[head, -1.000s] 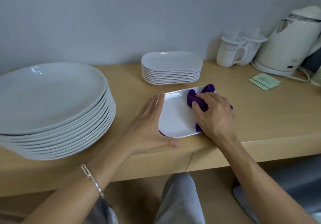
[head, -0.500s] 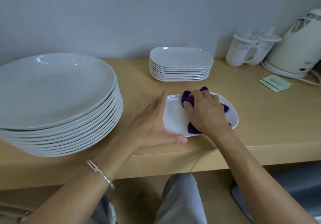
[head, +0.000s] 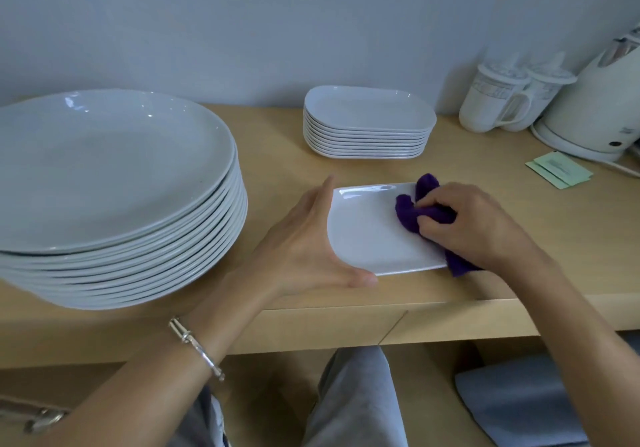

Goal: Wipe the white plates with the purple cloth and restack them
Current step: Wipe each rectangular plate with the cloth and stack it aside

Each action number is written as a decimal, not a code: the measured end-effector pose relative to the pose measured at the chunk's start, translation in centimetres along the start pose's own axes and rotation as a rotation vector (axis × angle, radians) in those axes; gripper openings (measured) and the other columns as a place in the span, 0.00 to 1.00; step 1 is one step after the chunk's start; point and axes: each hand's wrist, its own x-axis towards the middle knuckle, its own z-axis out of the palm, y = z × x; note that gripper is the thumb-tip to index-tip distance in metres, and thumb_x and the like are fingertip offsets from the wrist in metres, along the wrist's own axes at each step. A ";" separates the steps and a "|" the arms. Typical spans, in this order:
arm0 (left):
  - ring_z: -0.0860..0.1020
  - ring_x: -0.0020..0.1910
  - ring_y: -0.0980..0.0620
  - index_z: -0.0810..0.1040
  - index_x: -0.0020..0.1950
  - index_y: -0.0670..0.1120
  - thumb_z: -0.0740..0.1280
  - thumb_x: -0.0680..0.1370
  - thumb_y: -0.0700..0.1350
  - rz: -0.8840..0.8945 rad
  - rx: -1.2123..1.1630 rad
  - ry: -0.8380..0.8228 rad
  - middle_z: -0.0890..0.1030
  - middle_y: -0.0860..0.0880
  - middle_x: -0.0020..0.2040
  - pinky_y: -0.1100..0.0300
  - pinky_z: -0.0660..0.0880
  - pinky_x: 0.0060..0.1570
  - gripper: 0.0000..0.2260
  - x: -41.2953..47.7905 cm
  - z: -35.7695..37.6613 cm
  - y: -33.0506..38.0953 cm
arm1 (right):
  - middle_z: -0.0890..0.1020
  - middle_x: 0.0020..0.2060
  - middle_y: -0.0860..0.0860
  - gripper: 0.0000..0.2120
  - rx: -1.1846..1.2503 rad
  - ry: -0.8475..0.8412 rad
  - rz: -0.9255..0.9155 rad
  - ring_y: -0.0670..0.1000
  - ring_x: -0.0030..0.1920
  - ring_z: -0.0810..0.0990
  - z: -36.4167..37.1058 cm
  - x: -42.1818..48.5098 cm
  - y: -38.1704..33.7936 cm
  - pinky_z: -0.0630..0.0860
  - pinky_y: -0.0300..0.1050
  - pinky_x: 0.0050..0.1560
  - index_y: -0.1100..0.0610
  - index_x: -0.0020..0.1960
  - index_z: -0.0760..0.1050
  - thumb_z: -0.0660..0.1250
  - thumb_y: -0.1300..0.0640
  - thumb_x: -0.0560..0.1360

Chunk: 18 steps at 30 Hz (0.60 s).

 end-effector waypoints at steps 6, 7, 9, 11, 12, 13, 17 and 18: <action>0.64 0.72 0.57 0.48 0.78 0.57 0.78 0.53 0.66 -0.006 -0.035 -0.008 0.59 0.60 0.75 0.60 0.68 0.59 0.61 0.0 0.0 0.0 | 0.75 0.55 0.58 0.14 -0.212 0.171 0.136 0.61 0.56 0.71 5.6 1.9 -6.3 0.68 0.53 0.53 0.59 0.56 0.73 0.59 0.52 0.76; 0.62 0.73 0.60 0.44 0.79 0.58 0.79 0.55 0.64 -0.011 -0.052 -0.006 0.57 0.62 0.76 0.63 0.65 0.62 0.63 -0.2 0.0 0.0 | 0.75 0.54 0.57 0.13 -0.177 0.136 0.049 0.60 0.55 0.70 6.2 1.8 -7.4 0.68 0.53 0.54 0.58 0.55 0.73 0.60 0.52 0.76; 0.63 0.69 0.64 0.40 0.76 0.64 0.81 0.57 0.61 -0.009 -0.070 0.021 0.59 0.63 0.72 0.67 0.63 0.60 0.62 -0.5 0.1 0.2 | 0.76 0.51 0.54 0.11 -0.011 0.047 -0.105 0.58 0.53 0.71 6.3 1.0 -8.2 0.69 0.52 0.55 0.57 0.53 0.76 0.62 0.53 0.75; 0.66 0.65 0.65 0.42 0.73 0.68 0.82 0.57 0.59 -0.007 -0.081 0.034 0.62 0.64 0.67 0.66 0.66 0.57 0.58 -0.5 0.1 0.2 | 0.78 0.45 0.49 0.06 0.194 -0.083 -0.198 0.55 0.50 0.74 5.1 0.2 -7.5 0.71 0.50 0.52 0.52 0.47 0.79 0.66 0.53 0.72; 0.66 0.65 0.65 0.40 0.75 0.66 0.81 0.57 0.59 -0.015 -0.082 0.031 0.62 0.63 0.69 0.66 0.67 0.59 0.60 -0.6 0.1 0.1 | 0.79 0.42 0.46 0.04 0.252 -0.162 -0.232 0.52 0.49 0.75 4.3 -0.2 -6.9 0.72 0.48 0.51 0.49 0.43 0.79 0.67 0.52 0.70; 0.64 0.68 0.64 0.38 0.77 0.63 0.81 0.57 0.60 -0.024 -0.079 0.023 0.60 0.62 0.73 0.64 0.66 0.61 0.63 -0.6 -0.1 0.2 | 0.79 0.42 0.44 0.03 0.265 -0.234 -0.258 0.49 0.48 0.76 3.5 -0.7 -6.2 0.72 0.46 0.51 0.46 0.41 0.79 0.68 0.50 0.67; 0.64 0.73 0.57 0.45 0.77 0.61 0.79 0.53 0.64 -0.025 -0.037 0.003 0.60 0.60 0.75 0.57 0.70 0.62 0.61 -0.3 -0.2 0.0 | 0.81 0.44 0.45 0.06 0.178 -0.305 -0.199 0.44 0.49 0.77 0.4 -1.5 -2.9 0.70 0.40 0.55 0.42 0.40 0.80 0.68 0.48 0.63; 0.64 0.73 0.57 0.45 0.77 0.60 0.79 0.53 0.65 -0.028 -0.022 0.001 0.59 0.60 0.76 0.57 0.70 0.62 0.61 -0.3 -0.2 0.0 | 0.81 0.44 0.45 0.05 0.149 -0.271 -0.151 0.44 0.49 0.77 -0.3 -1.6 -1.8 0.70 0.38 0.54 0.42 0.39 0.80 0.69 0.47 0.63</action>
